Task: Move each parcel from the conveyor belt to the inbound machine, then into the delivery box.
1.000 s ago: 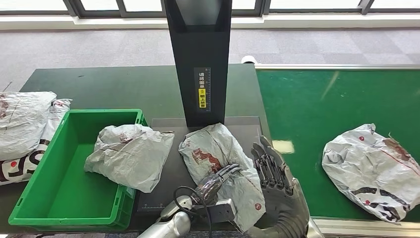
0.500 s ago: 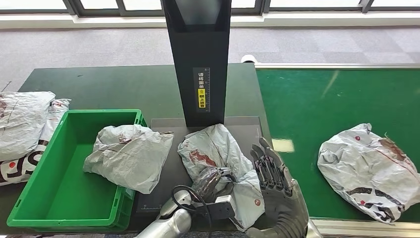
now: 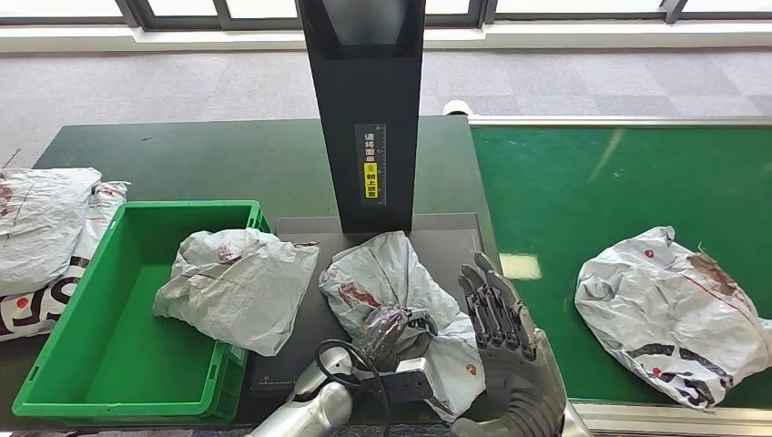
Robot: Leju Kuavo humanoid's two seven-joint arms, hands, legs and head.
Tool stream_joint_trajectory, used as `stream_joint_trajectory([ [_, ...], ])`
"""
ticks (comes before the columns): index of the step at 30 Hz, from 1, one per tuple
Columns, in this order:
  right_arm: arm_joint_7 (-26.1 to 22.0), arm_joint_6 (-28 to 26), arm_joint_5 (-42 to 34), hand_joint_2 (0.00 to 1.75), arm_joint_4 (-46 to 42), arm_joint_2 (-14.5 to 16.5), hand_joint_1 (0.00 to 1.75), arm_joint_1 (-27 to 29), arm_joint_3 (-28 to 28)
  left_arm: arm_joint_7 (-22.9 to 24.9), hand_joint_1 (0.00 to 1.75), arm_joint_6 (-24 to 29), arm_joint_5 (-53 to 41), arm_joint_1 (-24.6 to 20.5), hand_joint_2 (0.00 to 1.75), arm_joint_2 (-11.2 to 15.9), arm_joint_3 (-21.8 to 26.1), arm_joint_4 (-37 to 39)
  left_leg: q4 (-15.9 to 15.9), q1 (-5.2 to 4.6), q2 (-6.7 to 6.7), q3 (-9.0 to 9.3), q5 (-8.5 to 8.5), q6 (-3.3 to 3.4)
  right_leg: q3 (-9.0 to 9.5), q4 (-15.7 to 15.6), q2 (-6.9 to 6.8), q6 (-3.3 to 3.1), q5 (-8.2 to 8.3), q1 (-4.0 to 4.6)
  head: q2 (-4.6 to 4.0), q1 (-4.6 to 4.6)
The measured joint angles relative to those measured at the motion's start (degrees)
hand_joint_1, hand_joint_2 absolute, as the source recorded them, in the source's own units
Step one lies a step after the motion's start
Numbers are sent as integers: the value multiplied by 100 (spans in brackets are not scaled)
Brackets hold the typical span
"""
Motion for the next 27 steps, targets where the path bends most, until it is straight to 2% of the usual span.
stream_joint_trajectory([
  [3,0,-1,0,175,0,1,0,0,0,-22,175,26,-4,7,175,0,0,-35,0,0,0,-1,0,0,-1,0,0,0,0,0,0,0],
  [6,0,-10,1,175,0,1,0,5,0,-242,175,202,26,31,175,7,0,-176,0,0,-1,-3,0,0,-1,0,0,0,0,0,0,0],
  [10,0,-45,10,175,-2,1,0,31,-2,-597,175,609,113,143,175,59,2,-770,0,0,-2,-5,0,0,-2,1,0,0,0,0,0,0],
  [16,0,-88,10,175,-10,1,0,74,-19,-779,175,893,230,524,175,211,2,-2133,0,0,-2,-8,0,-1,-6,1,0,-1,0,0,0,0],
  [22,0,-97,-36,175,-33,1,0,114,-56,-962,175,1369,602,1338,175,450,26,-4215,-1,1,-2,-14,-4,-3,-12,2,2,-5,-7,2,0,1],
  [27,0,-123,-80,175,-33,1,0,109,-66,-1056,175,1979,868,1853,175,584,169,-5333,-2,2,-7,-16,-5,-4,-12,2,-2,-3,-11,3,0,0],
])
